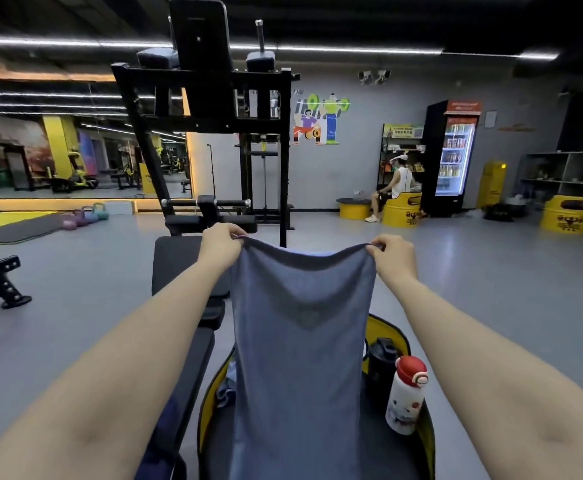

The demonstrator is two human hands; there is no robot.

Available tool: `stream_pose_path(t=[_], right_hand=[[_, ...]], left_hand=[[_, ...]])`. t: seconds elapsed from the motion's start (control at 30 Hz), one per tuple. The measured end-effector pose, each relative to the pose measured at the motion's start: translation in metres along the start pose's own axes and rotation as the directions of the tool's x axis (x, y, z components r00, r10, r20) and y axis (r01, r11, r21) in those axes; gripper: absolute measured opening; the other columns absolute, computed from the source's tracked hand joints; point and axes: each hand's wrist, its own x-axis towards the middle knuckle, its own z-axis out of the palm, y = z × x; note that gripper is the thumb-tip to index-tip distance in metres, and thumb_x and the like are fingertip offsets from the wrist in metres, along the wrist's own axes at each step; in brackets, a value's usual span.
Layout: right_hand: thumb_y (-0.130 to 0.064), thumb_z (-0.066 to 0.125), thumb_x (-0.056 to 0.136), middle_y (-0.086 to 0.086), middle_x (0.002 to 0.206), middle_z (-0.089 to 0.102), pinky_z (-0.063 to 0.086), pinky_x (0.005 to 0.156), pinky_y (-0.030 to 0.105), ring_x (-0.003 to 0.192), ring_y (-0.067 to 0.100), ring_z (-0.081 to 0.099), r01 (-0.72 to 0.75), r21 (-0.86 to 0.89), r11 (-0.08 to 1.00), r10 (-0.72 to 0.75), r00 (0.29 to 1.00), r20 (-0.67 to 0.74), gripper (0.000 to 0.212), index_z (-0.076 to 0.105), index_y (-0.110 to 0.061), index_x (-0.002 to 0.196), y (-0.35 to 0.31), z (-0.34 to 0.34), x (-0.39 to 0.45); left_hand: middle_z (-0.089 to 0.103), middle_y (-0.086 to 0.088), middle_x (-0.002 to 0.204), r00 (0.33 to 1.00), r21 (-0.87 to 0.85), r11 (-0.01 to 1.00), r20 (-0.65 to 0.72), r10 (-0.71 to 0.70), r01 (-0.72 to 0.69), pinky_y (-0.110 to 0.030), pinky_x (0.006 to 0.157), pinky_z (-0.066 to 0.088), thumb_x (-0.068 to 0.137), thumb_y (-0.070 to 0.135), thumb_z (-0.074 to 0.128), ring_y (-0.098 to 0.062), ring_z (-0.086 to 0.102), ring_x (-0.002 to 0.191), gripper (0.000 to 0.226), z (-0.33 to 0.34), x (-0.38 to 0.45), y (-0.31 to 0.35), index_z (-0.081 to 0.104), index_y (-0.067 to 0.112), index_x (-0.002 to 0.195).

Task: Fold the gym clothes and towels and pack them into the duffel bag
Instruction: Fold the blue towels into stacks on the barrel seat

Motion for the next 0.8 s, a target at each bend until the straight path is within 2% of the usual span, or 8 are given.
stream_pose_path(t=[0.17, 0.33, 0.5, 0.6, 0.8], right_hand=[[-0.017, 0.055, 0.096, 0.014, 0.106, 0.067, 0.035, 0.074, 0.024, 0.086, 0.018, 0.049, -0.019, 0.012, 1.0, 0.019, 1.0, 0.003, 0.02, 0.069, -0.004, 0.105, 0.007, 0.03, 0.022], [-0.017, 0.055, 0.096, 0.014, 0.103, 0.067, 0.036, 0.073, 0.026, 0.087, 0.022, 0.053, -0.05, -0.013, 0.999, 0.051, 0.995, 0.083, 0.02, 0.069, -0.005, 0.103, 0.03, 0.06, 0.013], [-0.016, 0.055, 0.094, 0.015, 0.096, 0.067, 0.035, 0.07, 0.025, 0.087, 0.028, 0.057, -0.111, -0.024, 0.993, 0.114, 0.976, 0.184, 0.018, 0.07, -0.005, 0.096, 0.062, 0.089, -0.016], [-0.014, 0.056, 0.093, 0.016, 0.091, 0.068, 0.036, 0.068, 0.027, 0.089, 0.032, 0.06, -0.118, -0.064, 0.991, 0.13, 0.961, 0.245, 0.017, 0.07, -0.004, 0.092, 0.08, 0.103, -0.041], [-0.014, 0.056, 0.094, 0.012, 0.099, 0.068, 0.044, 0.075, 0.028, 0.095, 0.029, 0.061, -0.176, -0.112, 0.978, 0.205, 0.91, 0.361, 0.016, 0.069, -0.008, 0.099, 0.115, 0.124, -0.092]], left_hand=[[0.067, -0.008, 0.108, 1.0, -0.026, 0.999, -0.002, -0.028, 0.028, -0.022, 0.075, 0.038, 0.091, 0.005, 0.049, -0.021, 0.058, 0.105, 0.027, 0.017, 0.018, -0.017, 0.072, 0.012, 0.102], [0.067, -0.008, 0.109, 0.994, -0.007, 0.996, 0.059, -0.094, 0.094, -0.021, 0.074, 0.039, 0.09, 0.004, 0.048, -0.019, 0.058, 0.102, 0.028, 0.04, 0.01, -0.051, 0.072, 0.012, 0.1], [0.068, -0.007, 0.106, 0.978, -0.014, 0.987, 0.134, -0.158, 0.161, -0.02, 0.075, 0.039, 0.089, 0.001, 0.048, -0.02, 0.059, 0.104, 0.027, 0.066, -0.016, -0.086, 0.072, 0.011, 0.095], [0.069, -0.007, 0.107, 0.962, -0.008, 0.98, 0.19, -0.194, 0.199, -0.02, 0.079, 0.04, 0.088, 0.001, 0.05, -0.02, 0.059, 0.106, 0.026, 0.081, -0.037, -0.104, 0.072, 0.009, 0.099], [0.069, -0.009, 0.109, 0.928, 0.01, 0.965, 0.27, -0.255, 0.262, -0.018, 0.079, 0.039, 0.088, 0.0, 0.05, -0.021, 0.06, 0.107, 0.026, 0.112, -0.088, -0.142, 0.073, 0.007, 0.098]])
